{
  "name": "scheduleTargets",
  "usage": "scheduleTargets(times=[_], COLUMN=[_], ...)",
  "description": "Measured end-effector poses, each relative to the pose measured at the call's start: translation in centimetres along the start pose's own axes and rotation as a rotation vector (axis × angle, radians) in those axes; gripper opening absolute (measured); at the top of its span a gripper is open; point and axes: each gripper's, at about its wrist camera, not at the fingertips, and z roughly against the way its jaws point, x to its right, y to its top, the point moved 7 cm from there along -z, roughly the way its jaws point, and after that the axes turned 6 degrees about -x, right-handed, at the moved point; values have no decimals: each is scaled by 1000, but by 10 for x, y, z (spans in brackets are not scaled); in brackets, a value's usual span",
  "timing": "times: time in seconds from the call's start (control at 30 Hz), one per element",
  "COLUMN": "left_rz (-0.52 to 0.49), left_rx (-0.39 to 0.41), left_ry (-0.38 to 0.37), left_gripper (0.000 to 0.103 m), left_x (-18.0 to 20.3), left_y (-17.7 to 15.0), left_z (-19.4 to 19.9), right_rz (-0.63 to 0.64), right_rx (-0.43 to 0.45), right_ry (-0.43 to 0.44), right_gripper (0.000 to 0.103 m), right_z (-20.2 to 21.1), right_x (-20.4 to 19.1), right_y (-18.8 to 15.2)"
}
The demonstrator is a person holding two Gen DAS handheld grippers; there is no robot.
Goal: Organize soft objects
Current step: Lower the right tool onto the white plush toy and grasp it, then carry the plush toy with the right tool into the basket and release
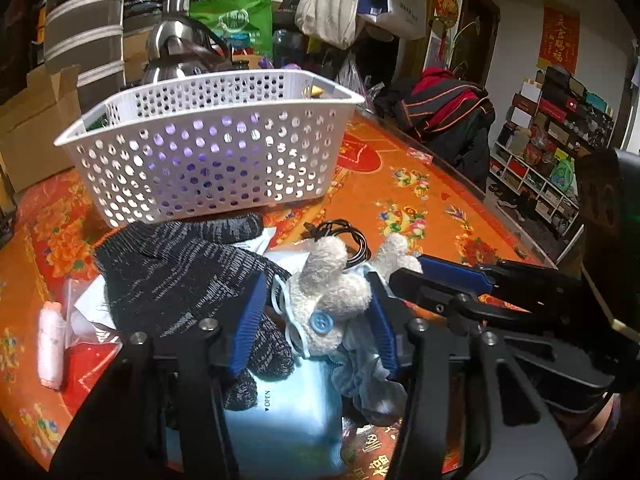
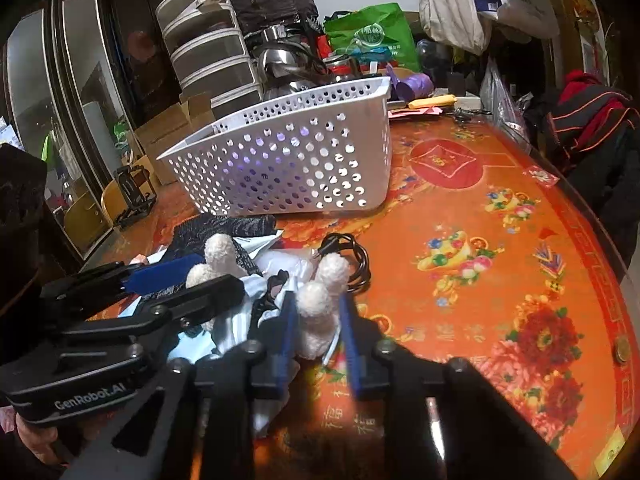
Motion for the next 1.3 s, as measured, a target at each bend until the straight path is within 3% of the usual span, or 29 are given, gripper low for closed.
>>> scheduleTargets(times=[0.1, 0.27, 0.63, 0.9, 1.03, 1.3], left_rz=[3, -5, 44, 68, 61, 99], left_rx=[-19, 4, 136, 216, 238, 239], left_ry=[-23, -31, -124, -151, -137, -114], left_gripper=[25, 17, 15, 15, 15, 15], left_x=[-1, -1, -17, -35, -43, -66], left_y=[-2, -2, 5, 30, 62, 174], left_z=[-8, -4, 55, 104, 122, 137], right_rz=[4, 22, 110, 185, 224, 220], right_rx=[5, 34, 152, 209, 225, 207], right_ry=[-13, -45, -56, -47, -49, -98], right_gripper=[12, 11, 10, 10, 10, 10], right_z=[0, 12, 69, 97, 106, 89], right_x=[-1, -7, -47, -78, -92, -87], right_y=[0, 0, 18, 54, 96, 202])
